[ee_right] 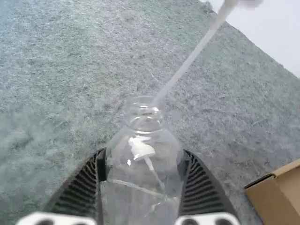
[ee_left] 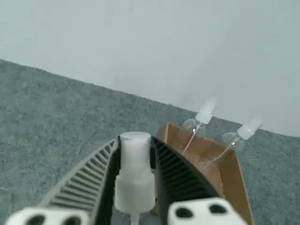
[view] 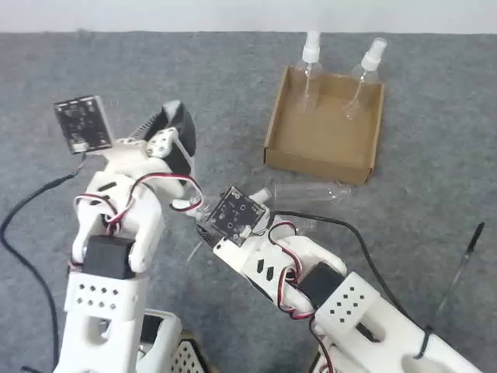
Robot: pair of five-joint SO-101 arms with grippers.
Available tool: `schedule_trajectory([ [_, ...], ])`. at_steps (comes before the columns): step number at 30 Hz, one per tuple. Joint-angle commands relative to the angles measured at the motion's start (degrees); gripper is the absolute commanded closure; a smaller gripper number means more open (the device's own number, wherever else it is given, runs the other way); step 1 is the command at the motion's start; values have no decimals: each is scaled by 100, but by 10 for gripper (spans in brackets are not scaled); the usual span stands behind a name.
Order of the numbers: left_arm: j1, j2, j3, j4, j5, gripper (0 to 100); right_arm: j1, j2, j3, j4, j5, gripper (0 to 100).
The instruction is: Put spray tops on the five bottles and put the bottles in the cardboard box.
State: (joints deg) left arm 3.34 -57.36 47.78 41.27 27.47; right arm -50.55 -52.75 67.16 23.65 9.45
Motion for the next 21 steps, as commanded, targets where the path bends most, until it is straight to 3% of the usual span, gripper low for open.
schedule_trajectory([
  [1, 26, -149, 154, 158, 18, 988, 4, -251, -97, -171, -343, 992],
  [8, 352, -1222, 295, 1152, -686, 988, 330, -224, -176, -224, -422, 992],
  [18, 712, -1960, 1218, 914, -756, 987, 374, -198, -193, -163, -659, 992],
  [21, 686, -2259, 1341, 923, -756, 939, 382, -224, -158, -154, -651, 992],
])
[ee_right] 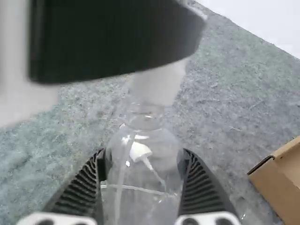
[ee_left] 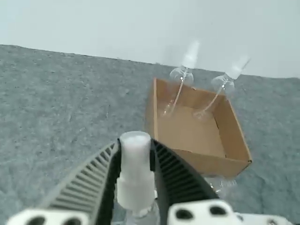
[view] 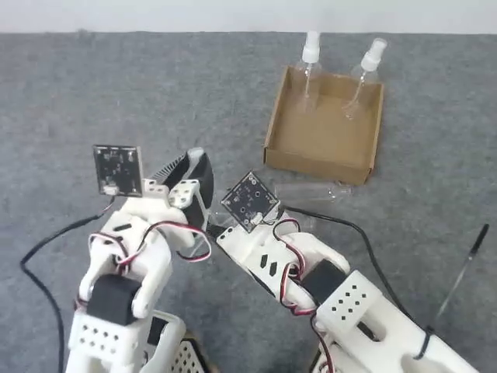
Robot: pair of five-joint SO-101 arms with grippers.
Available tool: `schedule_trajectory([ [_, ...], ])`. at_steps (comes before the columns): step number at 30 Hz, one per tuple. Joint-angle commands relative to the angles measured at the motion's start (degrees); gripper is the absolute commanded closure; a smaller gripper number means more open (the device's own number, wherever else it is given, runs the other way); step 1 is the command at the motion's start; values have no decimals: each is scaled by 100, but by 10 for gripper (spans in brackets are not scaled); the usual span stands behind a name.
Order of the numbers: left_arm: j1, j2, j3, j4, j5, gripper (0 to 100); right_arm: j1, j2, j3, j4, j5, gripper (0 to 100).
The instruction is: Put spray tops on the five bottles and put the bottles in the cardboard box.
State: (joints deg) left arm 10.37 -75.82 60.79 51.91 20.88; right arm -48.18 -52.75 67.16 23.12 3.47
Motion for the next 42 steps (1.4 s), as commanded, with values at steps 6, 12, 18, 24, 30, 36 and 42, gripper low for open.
schedule_trajectory([
  [6, -35, -826, 31, -149, -132, 877, 127, -233, -44, -163, -53, 992],
  [12, -88, -589, -690, 70, -422, 874, 127, -268, -9, -171, -88, 992],
  [18, -1266, 404, -1235, -193, -431, 877, 119, -268, -9, -171, -88, 992],
  [24, -1020, 1266, -1235, -193, -510, 877, 127, -268, -9, -171, -88, 992],
  [30, -712, 967, -971, 246, -905, 877, 127, -268, -9, -171, -88, 992],
  [36, -334, 334, -734, 580, -923, 877, 127, -268, -9, -171, -88, 992],
  [42, -299, 53, -804, 527, -976, 875, 136, -268, -9, -145, -88, 992],
])
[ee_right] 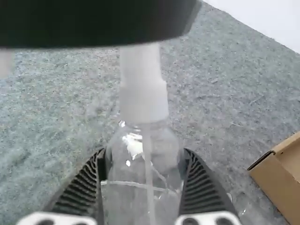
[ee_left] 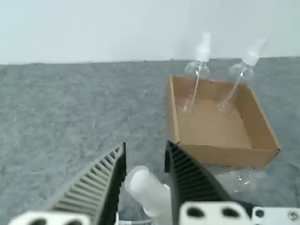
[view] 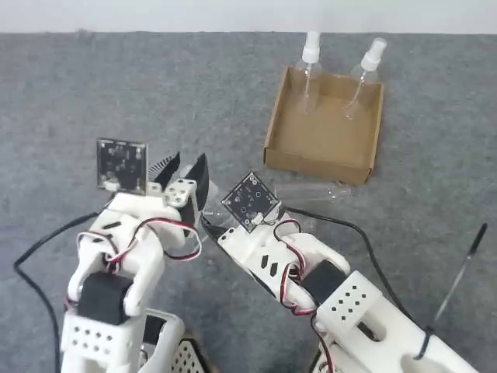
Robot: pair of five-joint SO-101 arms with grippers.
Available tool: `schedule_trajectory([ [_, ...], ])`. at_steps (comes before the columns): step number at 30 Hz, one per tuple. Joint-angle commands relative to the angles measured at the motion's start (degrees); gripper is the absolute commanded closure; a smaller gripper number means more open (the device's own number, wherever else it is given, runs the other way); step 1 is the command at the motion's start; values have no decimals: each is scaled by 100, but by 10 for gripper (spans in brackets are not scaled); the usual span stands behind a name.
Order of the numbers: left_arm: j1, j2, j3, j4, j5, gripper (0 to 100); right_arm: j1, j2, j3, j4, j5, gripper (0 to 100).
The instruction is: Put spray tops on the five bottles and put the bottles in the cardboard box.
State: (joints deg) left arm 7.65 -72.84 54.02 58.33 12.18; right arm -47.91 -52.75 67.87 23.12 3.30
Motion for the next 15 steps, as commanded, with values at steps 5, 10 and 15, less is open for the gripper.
schedule_trajectory([
  [5, -686, -255, -743, 211, -290, 873, 119, -268, -97, -145, -70, 992],
  [10, -1099, -255, -743, 527, -308, 873, 558, -136, -747, -101, -70, 992],
  [15, -1081, -264, -180, 387, -308, 860, 1121, 708, -1793, -92, -70, 992],
])
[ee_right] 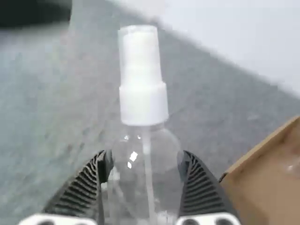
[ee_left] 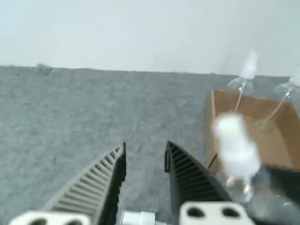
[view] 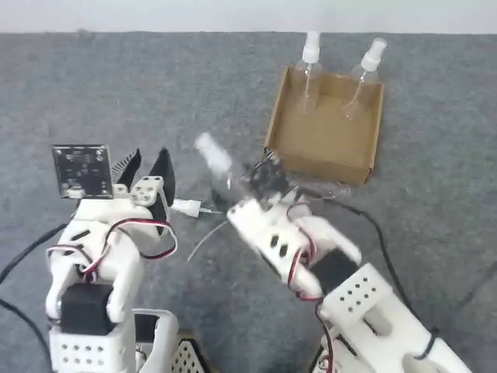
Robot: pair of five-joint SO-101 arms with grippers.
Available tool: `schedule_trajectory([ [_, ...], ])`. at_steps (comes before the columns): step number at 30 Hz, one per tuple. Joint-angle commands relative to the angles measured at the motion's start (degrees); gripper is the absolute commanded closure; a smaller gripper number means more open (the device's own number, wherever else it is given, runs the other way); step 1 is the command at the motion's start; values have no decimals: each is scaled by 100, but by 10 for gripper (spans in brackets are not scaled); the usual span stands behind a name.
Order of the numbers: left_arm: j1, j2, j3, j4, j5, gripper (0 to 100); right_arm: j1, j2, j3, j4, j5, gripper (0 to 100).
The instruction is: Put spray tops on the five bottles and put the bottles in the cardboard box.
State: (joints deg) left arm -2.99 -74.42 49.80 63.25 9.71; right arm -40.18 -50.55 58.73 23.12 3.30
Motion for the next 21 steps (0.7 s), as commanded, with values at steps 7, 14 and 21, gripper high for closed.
schedule_trajectory([
  [7, 897, -105, 1086, -264, -536, 763, 523, 2404, -2866, 268, -229, 992],
  [14, 1301, -97, 1358, -510, -536, 705, 497, 3354, -4448, 1622, -791, 992],
  [21, 1327, -97, 1956, -1424, -563, 702, 242, 2501, -4607, 2905, -782, 992],
])
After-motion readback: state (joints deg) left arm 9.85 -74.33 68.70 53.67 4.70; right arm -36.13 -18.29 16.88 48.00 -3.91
